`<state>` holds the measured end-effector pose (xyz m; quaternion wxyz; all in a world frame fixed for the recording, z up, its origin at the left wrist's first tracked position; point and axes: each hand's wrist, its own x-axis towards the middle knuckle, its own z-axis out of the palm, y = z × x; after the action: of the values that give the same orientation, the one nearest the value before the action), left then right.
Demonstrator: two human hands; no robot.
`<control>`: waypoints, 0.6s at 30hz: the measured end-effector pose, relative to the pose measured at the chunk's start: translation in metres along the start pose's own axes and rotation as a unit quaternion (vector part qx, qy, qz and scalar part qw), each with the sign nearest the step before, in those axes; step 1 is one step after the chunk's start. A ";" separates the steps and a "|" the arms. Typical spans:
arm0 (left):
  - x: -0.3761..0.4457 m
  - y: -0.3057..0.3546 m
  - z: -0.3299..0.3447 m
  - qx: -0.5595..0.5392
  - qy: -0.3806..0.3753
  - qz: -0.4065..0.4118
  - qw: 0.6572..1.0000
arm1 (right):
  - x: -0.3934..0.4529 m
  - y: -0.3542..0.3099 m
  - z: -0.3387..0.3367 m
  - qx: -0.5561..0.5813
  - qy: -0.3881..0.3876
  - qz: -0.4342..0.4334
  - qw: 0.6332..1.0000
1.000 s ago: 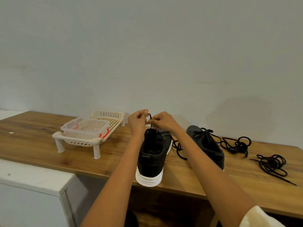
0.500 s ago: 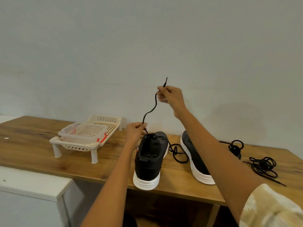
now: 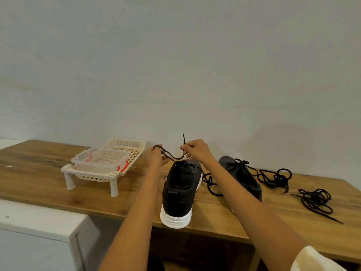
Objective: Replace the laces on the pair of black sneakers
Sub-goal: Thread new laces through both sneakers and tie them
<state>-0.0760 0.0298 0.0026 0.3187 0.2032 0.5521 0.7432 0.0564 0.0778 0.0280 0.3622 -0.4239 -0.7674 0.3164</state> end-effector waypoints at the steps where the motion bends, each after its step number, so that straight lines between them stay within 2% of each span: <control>1: 0.003 -0.002 -0.003 0.046 0.007 0.000 0.999 | -0.001 0.000 0.001 0.019 -0.001 0.008 1.000; 3: 0.003 -0.004 -0.006 0.162 -0.009 0.018 0.987 | -0.002 0.001 0.003 0.036 -0.005 0.014 0.999; 5: -0.004 0.003 -0.003 0.228 -0.040 0.067 0.971 | -0.001 0.001 0.008 0.048 -0.005 0.017 0.999; 7: -0.008 0.012 0.007 0.226 -0.097 0.105 0.964 | -0.001 0.000 0.013 0.050 -0.006 0.018 0.999; 9: -0.015 0.017 0.014 0.214 -0.149 0.106 0.960 | -0.002 -0.001 0.016 0.035 -0.010 0.009 0.999; 11: -0.016 0.011 0.014 0.233 -0.184 0.165 0.941 | -0.005 -0.004 0.016 0.013 -0.013 -0.004 1.000; 13: -0.013 0.002 0.011 0.260 -0.180 0.223 0.922 | -0.008 -0.006 0.014 -0.009 -0.019 -0.016 1.000; 16: -0.008 -0.002 0.011 0.233 -0.138 0.234 0.934 | -0.012 -0.005 0.007 -0.079 -0.027 -0.021 0.996; 18: -0.006 -0.001 0.011 0.224 -0.127 0.224 0.940 | -0.018 -0.003 -0.002 -0.145 -0.025 0.005 0.989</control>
<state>-0.0644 0.0336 0.0051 0.1583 0.4805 0.5991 0.6206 0.0632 0.0611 0.0260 0.2759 -0.4672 -0.8122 0.2141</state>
